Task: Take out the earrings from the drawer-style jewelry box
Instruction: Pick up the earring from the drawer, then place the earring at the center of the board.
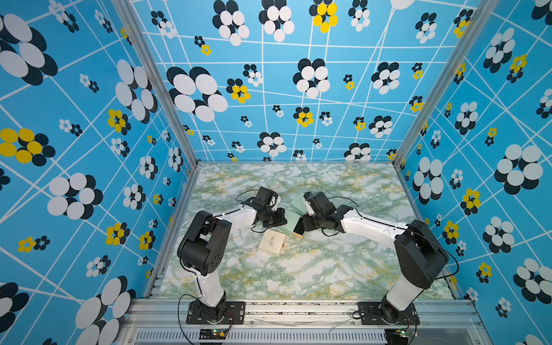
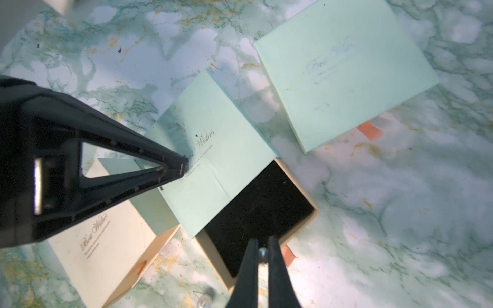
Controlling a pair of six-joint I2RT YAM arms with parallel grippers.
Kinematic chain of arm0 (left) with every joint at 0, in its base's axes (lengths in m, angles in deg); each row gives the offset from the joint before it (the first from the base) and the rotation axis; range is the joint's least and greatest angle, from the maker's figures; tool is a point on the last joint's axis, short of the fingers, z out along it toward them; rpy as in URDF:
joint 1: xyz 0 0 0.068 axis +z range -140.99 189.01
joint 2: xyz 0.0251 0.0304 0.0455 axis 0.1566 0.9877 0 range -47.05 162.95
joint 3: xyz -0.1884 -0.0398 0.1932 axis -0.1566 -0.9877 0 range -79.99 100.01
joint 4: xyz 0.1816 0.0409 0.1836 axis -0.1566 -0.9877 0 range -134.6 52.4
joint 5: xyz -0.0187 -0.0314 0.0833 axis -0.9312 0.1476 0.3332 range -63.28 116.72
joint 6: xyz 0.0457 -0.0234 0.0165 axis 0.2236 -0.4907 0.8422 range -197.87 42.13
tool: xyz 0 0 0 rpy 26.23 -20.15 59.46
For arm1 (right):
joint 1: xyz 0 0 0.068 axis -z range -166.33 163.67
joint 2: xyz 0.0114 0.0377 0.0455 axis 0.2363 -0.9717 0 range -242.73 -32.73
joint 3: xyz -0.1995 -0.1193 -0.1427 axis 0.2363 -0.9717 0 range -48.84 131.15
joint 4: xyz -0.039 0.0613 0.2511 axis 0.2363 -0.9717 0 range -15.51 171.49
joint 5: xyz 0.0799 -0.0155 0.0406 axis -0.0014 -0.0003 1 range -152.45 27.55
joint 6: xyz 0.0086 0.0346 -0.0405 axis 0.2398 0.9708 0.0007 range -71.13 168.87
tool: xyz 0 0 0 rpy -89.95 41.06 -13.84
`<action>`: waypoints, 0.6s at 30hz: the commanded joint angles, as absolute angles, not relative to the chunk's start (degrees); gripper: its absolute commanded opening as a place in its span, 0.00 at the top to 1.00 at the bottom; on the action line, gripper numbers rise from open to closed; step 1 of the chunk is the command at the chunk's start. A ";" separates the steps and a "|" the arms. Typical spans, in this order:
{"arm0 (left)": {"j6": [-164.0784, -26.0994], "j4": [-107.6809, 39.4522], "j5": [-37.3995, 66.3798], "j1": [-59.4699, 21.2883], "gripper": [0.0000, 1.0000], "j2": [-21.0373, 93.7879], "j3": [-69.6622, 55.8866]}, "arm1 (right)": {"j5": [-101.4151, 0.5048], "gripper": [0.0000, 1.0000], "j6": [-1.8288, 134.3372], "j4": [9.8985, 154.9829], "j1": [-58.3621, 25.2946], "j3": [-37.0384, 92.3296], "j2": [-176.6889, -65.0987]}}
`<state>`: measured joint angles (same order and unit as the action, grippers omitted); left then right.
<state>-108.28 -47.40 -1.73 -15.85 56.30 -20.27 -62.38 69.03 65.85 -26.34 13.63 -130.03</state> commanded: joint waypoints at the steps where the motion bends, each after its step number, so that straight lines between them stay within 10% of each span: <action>1: -107.58 -53.86 1.52 -15.25 1.00 57.23 -23.21 | -63.14 0.94 70.81 65.46 -26.66 10.92 -126.79; 18: -107.25 -54.63 1.59 -14.84 1.00 56.75 -23.05 | -58.05 0.94 75.00 67.84 -23.92 3.26 -126.50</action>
<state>-108.28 -47.29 -1.99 -15.70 56.10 -20.53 -59.93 73.58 66.46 -24.70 4.13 -125.96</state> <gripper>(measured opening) 0.042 0.076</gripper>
